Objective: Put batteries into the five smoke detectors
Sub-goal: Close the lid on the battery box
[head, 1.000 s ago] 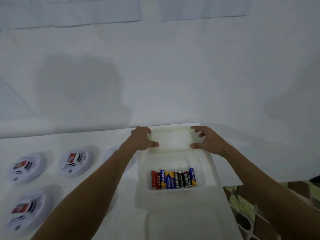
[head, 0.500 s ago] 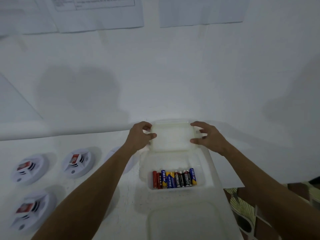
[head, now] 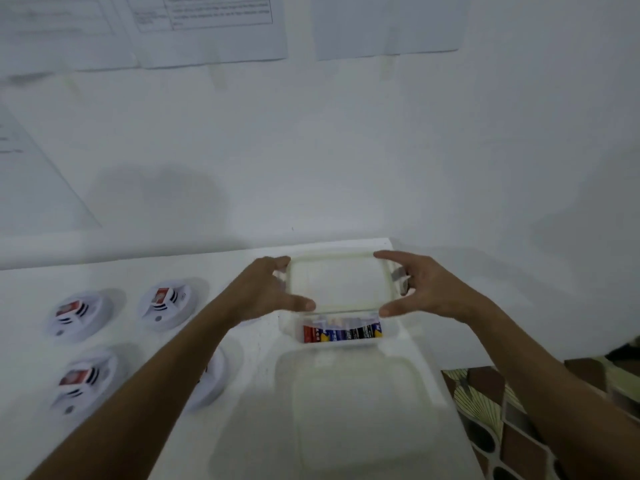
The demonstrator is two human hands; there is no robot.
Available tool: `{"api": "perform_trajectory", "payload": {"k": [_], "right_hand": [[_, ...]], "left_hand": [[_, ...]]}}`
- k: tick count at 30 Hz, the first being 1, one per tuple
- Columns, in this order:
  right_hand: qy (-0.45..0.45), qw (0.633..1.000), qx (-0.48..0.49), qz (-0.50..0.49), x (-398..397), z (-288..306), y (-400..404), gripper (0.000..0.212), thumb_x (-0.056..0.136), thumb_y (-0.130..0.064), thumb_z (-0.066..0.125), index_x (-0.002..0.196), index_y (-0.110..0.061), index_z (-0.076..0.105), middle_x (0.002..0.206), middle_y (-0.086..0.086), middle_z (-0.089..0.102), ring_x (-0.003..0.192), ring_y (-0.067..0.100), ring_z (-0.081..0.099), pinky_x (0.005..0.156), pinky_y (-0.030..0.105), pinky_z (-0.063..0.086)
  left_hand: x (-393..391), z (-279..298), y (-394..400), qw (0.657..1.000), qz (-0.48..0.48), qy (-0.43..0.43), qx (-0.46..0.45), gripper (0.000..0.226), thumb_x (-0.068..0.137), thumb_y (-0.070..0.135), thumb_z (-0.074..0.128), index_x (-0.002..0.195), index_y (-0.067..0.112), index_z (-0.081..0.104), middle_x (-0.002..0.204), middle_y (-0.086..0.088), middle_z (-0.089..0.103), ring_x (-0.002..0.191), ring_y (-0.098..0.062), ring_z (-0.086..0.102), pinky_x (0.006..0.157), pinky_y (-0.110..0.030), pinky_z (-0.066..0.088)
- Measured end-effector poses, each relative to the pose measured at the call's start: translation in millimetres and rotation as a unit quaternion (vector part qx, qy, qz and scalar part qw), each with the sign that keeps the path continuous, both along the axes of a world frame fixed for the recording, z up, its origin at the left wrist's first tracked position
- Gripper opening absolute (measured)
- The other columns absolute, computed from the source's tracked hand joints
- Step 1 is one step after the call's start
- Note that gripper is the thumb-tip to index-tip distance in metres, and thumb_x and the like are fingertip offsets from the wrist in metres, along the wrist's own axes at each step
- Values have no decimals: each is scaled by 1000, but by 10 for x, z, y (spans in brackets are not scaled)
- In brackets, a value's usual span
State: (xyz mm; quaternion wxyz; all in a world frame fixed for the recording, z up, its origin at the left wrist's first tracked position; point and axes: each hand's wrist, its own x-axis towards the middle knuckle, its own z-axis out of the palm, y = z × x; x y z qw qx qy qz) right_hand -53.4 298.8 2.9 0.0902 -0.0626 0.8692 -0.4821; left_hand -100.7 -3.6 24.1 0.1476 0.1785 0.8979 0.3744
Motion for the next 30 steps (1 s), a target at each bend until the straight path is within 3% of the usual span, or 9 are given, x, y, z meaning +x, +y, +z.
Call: {"api": "perform_trajectory", "payload": {"k": [3,5,8,13,17,23,26,28,30], "right_hand": [[3,1000,15,0,139,-209,23,99,50,-45,93,137,-45,48,115,1,58,77,17,57,74,17,50],[10,1000,27,6,186,-257,7,95,54,-42,93,138,-43,48,119,-6,57,82,8,57,74,15,48],[23,999,36,20,223,-294,-29,89,63,-37,92,140,-38,48,139,-21,47,107,-4,52,77,15,46],[15,999,33,10,264,-339,-39,87,67,-38,89,142,-39,45,146,-23,39,128,6,44,90,20,42],[3,999,35,-5,304,-382,-33,91,67,-42,88,145,-39,41,148,-14,41,128,5,42,91,20,41],[-15,999,36,-8,371,-411,-42,94,73,-46,81,151,-35,30,154,-18,29,131,4,35,97,23,39],[-2,999,24,-25,433,-414,-63,90,68,-49,80,146,-38,37,150,-23,32,130,5,39,95,25,43],[13,999,22,-42,467,-401,-83,82,68,-50,78,140,-40,41,140,-19,40,122,8,45,89,23,47],[24,997,32,-68,479,-412,-77,81,71,-49,78,142,-35,43,138,-13,38,118,9,47,85,21,49]], "left_hand": [[158,-188,-23,1000,1,8,-27,58,58,45,89,108,27,67,102,14,66,83,-5,63,58,-5,42],[236,-236,-1,1000,3,16,-20,54,62,40,89,108,27,64,100,13,64,82,-4,60,57,-5,43],[289,-263,27,1000,2,15,-15,59,64,39,88,114,22,63,103,9,63,82,-5,59,57,-7,43],[300,-265,37,998,3,41,-47,57,71,46,81,117,22,58,93,21,53,82,-3,54,61,-11,40],[321,-291,27,998,-15,23,-56,53,76,48,76,118,24,56,94,22,57,83,0,56,60,-9,44],[362,-367,-8,998,-12,-7,-63,82,68,71,68,135,33,43,120,15,60,106,-11,59,88,-29,54],[445,-344,2,998,3,27,-56,55,74,62,71,117,35,49,104,22,58,99,-3,59,80,-21,51],[485,-351,3,995,26,79,-58,55,74,63,70,112,25,56,102,15,60,98,-10,60,80,-29,52],[502,-367,-13,991,55,93,-75,63,76,60,69,120,17,57,112,8,57,105,-16,57,83,-30,47]]}}
